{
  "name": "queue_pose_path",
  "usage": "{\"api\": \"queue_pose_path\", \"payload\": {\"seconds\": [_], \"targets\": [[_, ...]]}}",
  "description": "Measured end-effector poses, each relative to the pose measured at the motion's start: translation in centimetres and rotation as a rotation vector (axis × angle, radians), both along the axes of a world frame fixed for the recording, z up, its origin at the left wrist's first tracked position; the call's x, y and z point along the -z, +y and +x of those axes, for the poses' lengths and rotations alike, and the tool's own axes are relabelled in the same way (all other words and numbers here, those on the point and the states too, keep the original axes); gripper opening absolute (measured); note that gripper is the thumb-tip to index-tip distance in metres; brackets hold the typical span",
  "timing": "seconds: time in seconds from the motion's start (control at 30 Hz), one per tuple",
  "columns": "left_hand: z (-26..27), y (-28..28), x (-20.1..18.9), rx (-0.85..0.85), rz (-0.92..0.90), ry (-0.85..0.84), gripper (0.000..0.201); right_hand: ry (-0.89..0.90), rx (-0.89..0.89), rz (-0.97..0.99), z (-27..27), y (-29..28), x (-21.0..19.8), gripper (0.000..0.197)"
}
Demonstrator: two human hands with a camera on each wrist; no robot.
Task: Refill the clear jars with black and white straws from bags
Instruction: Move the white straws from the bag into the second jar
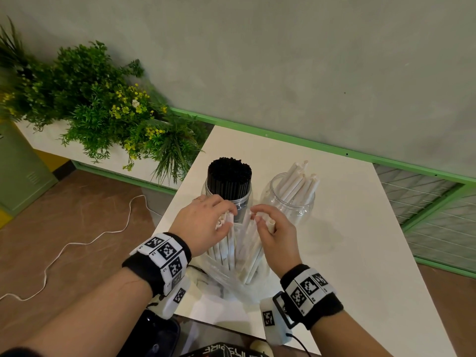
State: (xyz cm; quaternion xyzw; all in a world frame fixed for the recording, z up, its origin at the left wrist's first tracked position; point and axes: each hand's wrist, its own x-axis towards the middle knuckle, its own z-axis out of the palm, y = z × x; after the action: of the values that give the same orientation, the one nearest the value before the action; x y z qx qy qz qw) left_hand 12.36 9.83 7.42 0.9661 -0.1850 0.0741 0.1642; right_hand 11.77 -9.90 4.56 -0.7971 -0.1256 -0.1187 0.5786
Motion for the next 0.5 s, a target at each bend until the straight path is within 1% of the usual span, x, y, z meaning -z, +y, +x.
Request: {"api": "queue_pose_path", "payload": {"seconds": [0.03,0.1,0.2,0.23,0.3,0.37,0.43,0.5], "targets": [[0.0,0.0,0.1,-0.001,0.000,0.001,0.022,0.016,-0.015,-0.015,0.1,0.2,0.0,0.023],[0.0,-0.2,0.2,-0.004,-0.006,0.004,0.022,0.022,-0.049,-0.056,0.4,0.8,-0.1,0.023],[0.1,-0.2,0.4,-0.027,0.004,0.023,0.035,-0.026,-0.113,-0.148,1.2,1.5,-0.4,0.021],[0.1,-0.1,0.3,-0.036,0.009,0.027,0.036,-0.039,-0.136,-0.177,1.4,1.7,-0.5,0.019],[0.1,0.2,0.3,-0.045,0.010,0.019,0.032,-0.061,-0.181,-0.222,1.8,1.9,-0.7,0.019],[0.1,0.4,0.2,-0.047,0.019,0.008,0.036,-0.120,-0.227,-0.265,1.7,2.1,-0.6,0.026],[0.1,0.4,0.2,-0.047,0.033,0.016,0.043,-0.226,-0.252,-0.308,1.5,2.2,-0.2,0.032],[0.1,0.5,0.2,-0.051,0.033,0.013,0.036,-0.292,-0.213,-0.335,1.4,2.3,0.4,0.032]]}}
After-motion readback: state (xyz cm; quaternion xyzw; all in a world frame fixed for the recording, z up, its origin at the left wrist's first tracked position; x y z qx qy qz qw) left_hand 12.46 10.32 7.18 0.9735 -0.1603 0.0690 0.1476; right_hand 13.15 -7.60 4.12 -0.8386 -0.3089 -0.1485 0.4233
